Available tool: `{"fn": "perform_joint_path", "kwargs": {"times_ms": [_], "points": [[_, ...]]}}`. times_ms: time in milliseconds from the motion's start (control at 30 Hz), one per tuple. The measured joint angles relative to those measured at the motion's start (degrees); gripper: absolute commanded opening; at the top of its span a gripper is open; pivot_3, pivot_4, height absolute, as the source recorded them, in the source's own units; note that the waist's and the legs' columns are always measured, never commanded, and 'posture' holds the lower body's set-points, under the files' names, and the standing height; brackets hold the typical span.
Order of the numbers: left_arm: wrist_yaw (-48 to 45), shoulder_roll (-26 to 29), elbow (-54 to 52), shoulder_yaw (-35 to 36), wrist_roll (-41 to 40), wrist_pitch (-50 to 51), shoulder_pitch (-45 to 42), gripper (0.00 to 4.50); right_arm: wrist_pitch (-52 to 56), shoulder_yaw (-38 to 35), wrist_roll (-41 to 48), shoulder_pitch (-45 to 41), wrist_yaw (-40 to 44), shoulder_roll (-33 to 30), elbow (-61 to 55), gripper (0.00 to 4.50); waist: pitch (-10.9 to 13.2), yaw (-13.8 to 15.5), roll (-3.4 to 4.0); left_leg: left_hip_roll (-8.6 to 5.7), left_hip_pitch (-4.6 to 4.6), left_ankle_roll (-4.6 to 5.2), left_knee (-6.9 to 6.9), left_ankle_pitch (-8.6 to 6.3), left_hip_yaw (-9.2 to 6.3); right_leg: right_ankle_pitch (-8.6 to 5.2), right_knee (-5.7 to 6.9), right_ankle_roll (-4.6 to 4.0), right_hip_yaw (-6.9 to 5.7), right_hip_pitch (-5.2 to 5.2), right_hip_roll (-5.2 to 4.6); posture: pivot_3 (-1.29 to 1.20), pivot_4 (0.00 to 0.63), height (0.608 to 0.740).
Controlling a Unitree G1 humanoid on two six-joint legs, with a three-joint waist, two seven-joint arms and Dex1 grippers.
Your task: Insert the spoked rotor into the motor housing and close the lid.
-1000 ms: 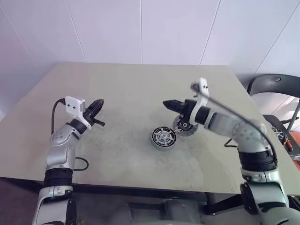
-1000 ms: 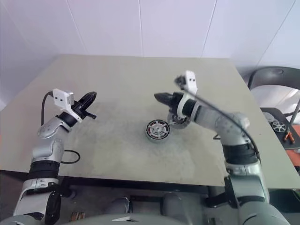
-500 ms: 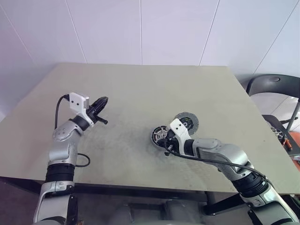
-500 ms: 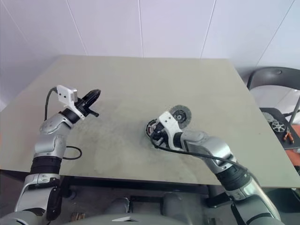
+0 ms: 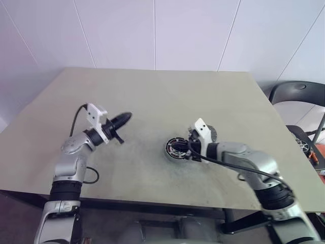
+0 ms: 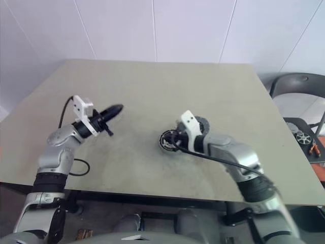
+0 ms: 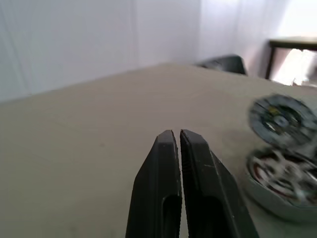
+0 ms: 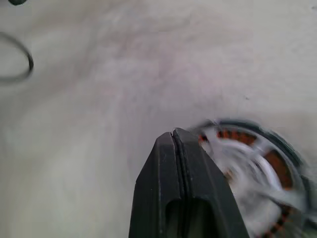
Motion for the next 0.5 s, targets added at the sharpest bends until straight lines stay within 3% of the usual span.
{"fn": "perform_joint_path", "kwargs": {"times_ms": [100, 233, 433, 467, 500], "points": [[-3.34, 0.6, -0.04, -3.54, 0.9, 0.4, 0.4, 0.24, -2.74, 3.19, -5.01, -3.37, 5.81, -5.81, 0.15, 0.61, 0.01, -0.16, -0.01, 0.02, 0.03, 0.0, 0.03, 0.0, 0.0, 0.0, 0.02, 0.0, -0.01, -0.02, 0.02, 0.0, 0.0, 0.74], [-5.66, 1.21, -0.04, -5.55, 1.69, 0.8, 0.38, 0.24, -5.54, 7.01, -9.84, -7.38, 12.69, -9.03, 0.71, 1.93, 0.02, -0.66, 0.0, 0.02, 0.0, -0.01, 0.01, 0.0, 0.01, -0.01, -0.02, 0.0, -0.02, -0.03, 0.0, 0.0, 0.0, 0.74], [-6.22, 1.44, 1.19, -7.7, 4.73, -0.18, 0.25, 0.24, -9.41, 12.76, -17.46, -11.13, 18.93, -9.39, 2.96, 4.05, 0.02, -0.61, 0.0, 0.01, -0.02, -0.01, -0.04, 0.0, 0.01, 0.0, 0.0, 0.01, -0.01, -0.06, -0.01, 0.0, 0.0, 0.74], [-6.13, 1.44, 1.43, -7.69, 5.05, -0.32, 0.25, 0.24, -10.38, 13.61, -18.99, -11.29, 19.51, -9.39, 3.56, 4.34, 0.02, -0.59, 0.0, 0.01, -0.02, -0.01, -0.03, 0.0, 0.01, 0.0, 0.01, 0.01, -0.01, -0.06, -0.01, 0.0, 0.0, 0.74], [-6.01, 1.43, 1.61, -7.68, 5.14, -0.44, 0.25, 0.24, -11.16, 14.66, -20.69, -11.39, 20.05, -9.37, 4.38, 4.34, 0.02, -0.59, 0.0, 0.01, -0.02, -0.01, -0.01, 0.0, 0.01, 0.0, 0.02, 0.01, -0.01, -0.06, -0.01, 0.0, 0.0, 0.74]]}}
